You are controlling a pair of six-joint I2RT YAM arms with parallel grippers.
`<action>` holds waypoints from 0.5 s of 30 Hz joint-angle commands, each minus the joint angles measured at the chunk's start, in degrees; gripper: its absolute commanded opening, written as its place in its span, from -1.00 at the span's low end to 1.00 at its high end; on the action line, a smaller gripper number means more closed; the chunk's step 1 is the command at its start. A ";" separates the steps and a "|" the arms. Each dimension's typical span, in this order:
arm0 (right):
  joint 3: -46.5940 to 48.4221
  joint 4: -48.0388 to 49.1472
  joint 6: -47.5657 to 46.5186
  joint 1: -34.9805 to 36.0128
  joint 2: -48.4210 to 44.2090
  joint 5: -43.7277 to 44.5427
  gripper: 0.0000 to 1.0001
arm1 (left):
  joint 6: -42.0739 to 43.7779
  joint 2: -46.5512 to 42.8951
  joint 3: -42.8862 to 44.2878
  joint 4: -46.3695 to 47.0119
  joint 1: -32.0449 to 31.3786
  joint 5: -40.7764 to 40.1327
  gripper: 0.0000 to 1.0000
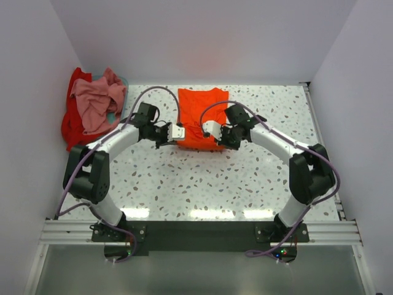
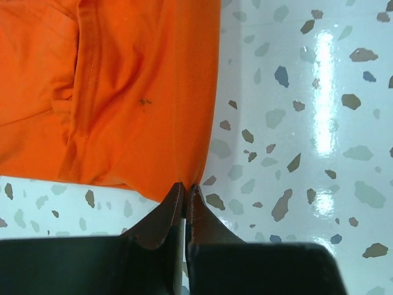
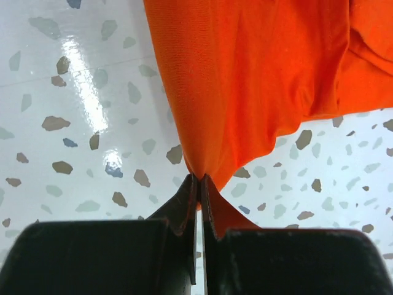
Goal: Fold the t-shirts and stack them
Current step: Fold the tshirt
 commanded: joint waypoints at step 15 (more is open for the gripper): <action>-13.05 -23.59 -7.91 1.03 -26.61 -12.52 -1.00 | -4.58 -27.27 -15.86 -12.94 -16.79 0.32 -1.00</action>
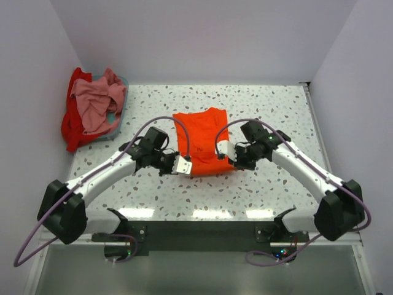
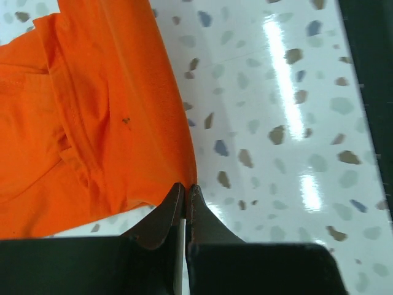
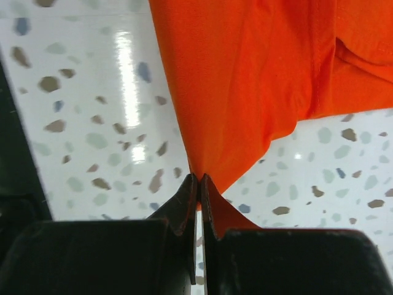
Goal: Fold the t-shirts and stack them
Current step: Fold the tshirt
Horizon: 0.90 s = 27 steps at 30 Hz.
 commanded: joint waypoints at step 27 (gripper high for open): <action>71.46 -30.78 -13.53 -11.26 62.88 -7.37 -1.00 | -1.27 55.62 63.29 -17.71 17.86 9.81 -1.00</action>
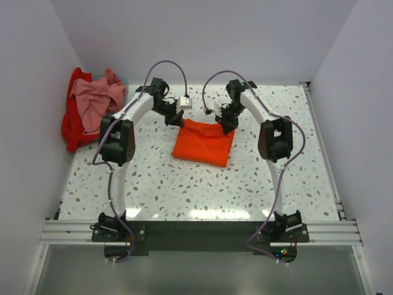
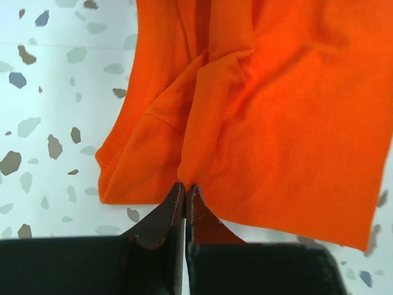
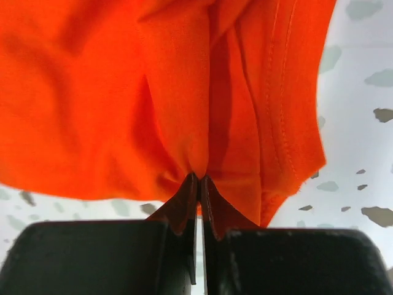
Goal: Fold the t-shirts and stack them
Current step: Fold the tshirt
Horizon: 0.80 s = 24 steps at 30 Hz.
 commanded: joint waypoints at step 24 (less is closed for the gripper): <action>-49.27 17.37 11.90 7.69 -27.54 -2.92 -0.33 | -7.25 -24.28 -41.42 8.71 -4.09 1.91 -0.61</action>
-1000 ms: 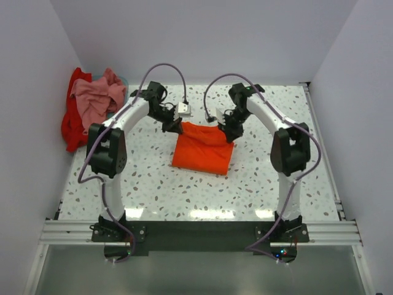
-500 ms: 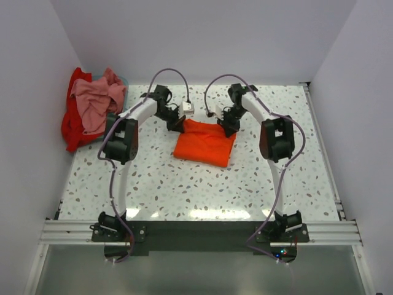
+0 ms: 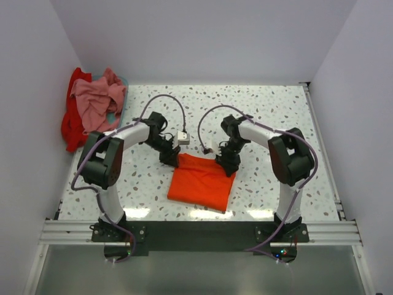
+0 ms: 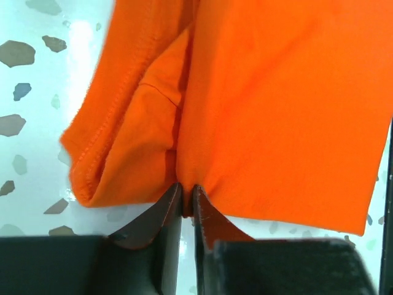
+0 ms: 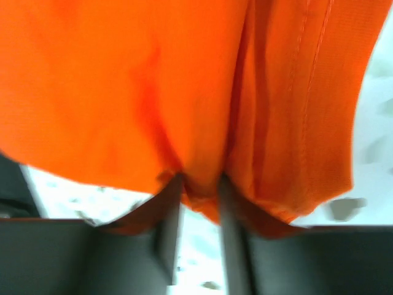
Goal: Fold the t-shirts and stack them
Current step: Fold the tshirt
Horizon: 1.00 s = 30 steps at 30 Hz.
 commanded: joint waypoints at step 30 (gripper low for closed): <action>8.21 23.60 55.94 -5.10 8.76 -25.09 -0.56 | 4.59 0.72 2.75 13.27 -15.86 2.46 -0.16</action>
